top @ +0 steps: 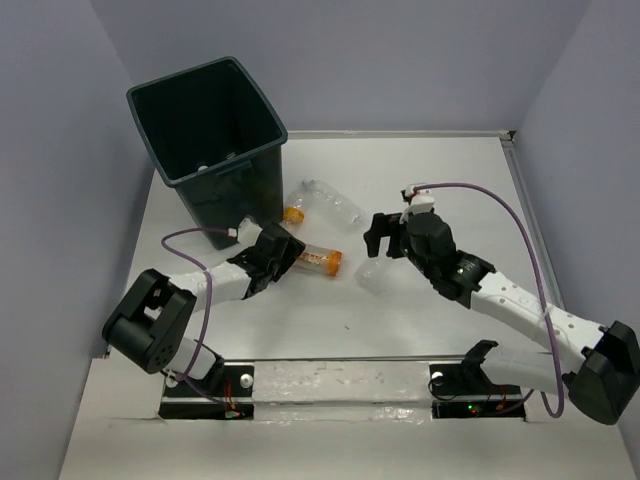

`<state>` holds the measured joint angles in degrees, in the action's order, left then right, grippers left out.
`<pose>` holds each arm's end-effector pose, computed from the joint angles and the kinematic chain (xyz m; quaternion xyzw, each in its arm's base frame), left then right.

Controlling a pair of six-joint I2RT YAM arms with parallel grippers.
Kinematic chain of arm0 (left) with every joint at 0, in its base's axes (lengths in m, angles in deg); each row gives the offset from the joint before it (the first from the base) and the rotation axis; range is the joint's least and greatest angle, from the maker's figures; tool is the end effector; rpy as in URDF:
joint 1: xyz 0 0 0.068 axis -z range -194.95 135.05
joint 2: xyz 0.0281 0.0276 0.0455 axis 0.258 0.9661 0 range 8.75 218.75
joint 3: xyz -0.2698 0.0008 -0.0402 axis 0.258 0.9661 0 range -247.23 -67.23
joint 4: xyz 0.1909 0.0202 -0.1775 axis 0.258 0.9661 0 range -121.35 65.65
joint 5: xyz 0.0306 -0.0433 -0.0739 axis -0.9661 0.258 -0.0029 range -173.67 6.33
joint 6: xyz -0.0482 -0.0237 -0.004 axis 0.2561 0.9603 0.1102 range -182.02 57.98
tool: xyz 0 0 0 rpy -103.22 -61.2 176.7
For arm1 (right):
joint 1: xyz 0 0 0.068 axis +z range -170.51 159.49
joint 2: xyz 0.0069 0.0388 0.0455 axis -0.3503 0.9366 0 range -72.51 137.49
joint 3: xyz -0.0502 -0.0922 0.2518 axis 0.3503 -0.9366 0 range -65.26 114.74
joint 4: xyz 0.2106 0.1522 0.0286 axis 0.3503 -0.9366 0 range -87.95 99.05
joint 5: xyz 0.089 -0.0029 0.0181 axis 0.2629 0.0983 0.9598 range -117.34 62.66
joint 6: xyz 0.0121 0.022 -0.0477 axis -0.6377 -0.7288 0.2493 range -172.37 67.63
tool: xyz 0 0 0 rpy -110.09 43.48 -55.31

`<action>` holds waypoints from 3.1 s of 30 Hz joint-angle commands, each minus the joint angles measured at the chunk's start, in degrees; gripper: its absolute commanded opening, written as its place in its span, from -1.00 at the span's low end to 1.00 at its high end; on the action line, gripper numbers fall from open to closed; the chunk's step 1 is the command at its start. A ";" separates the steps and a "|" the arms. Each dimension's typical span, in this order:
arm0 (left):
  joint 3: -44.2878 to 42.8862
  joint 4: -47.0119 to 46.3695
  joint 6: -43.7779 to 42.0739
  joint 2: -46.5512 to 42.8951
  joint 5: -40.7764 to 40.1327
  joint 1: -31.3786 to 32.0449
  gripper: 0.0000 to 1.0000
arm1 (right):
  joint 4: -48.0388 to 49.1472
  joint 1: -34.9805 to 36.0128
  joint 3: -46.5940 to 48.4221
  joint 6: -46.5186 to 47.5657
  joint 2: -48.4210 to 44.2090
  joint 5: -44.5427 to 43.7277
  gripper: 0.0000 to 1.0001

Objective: Put the plastic bottles in the bin

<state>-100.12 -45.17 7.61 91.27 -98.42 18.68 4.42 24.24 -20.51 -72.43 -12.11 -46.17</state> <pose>0.2364 -0.1465 0.1640 -0.3283 0.8217 -0.2832 0.3700 0.1805 0.1628 0.2975 -0.0817 0.8108 0.1888 0.5480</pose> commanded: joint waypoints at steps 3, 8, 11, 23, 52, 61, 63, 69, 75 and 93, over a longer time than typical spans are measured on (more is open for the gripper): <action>0.88 3.10 -0.28 -2.62 -6.17 2.23 0.34 | -2.32 -10.47 1.47 -5.43 7.60 -2.34 0.99; 2.12 3.63 -1.25 -1.40 -5.83 3.11 -0.01 | -2.85 -12.76 3.67 -8.42 16.31 -2.01 0.99; 2.56 4.07 -1.77 -0.87 -5.04 4.16 -0.12 | -2.23 -12.76 4.38 -10.27 21.76 -0.60 0.99; -3.82 20.74 -4.40 -19.47 -8.70 15.40 -0.17 | -0.22 -13.81 -0.36 -13.52 27.31 -2.79 0.73; -75.13 -1.20 -77.45 -0.36 -37.03 -6.98 -0.11 | 2.07 -12.68 -0.72 -10.09 -9.24 11.61 -0.26; -80.32 11.52 -66.30 5.38 -30.80 -14.03 0.98 | 4.62 -7.41 10.67 -5.54 -4.34 14.87 -0.28; -79.19 16.17 -60.53 2.75 -25.81 -14.03 0.98 | 6.03 -5.65 14.38 -3.77 -1.70 14.70 -0.28; -63.83 22.15 -50.74 -13.94 -6.57 -13.41 0.98 | 9.10 -3.71 29.48 3.17 7.61 17.15 -0.28; -46.09 31.30 -47.31 -31.70 9.43 -13.24 0.98 | 9.11 -3.18 44.87 11.61 17.88 22.42 -0.28; -15.21 37.65 -42.21 -48.94 32.68 -13.15 0.98 | 19.27 2.09 109.50 17.15 69.40 27.27 -0.31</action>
<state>-117.36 -5.06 -36.70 45.81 -68.82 5.26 14.46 25.56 83.07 -58.29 51.32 -19.17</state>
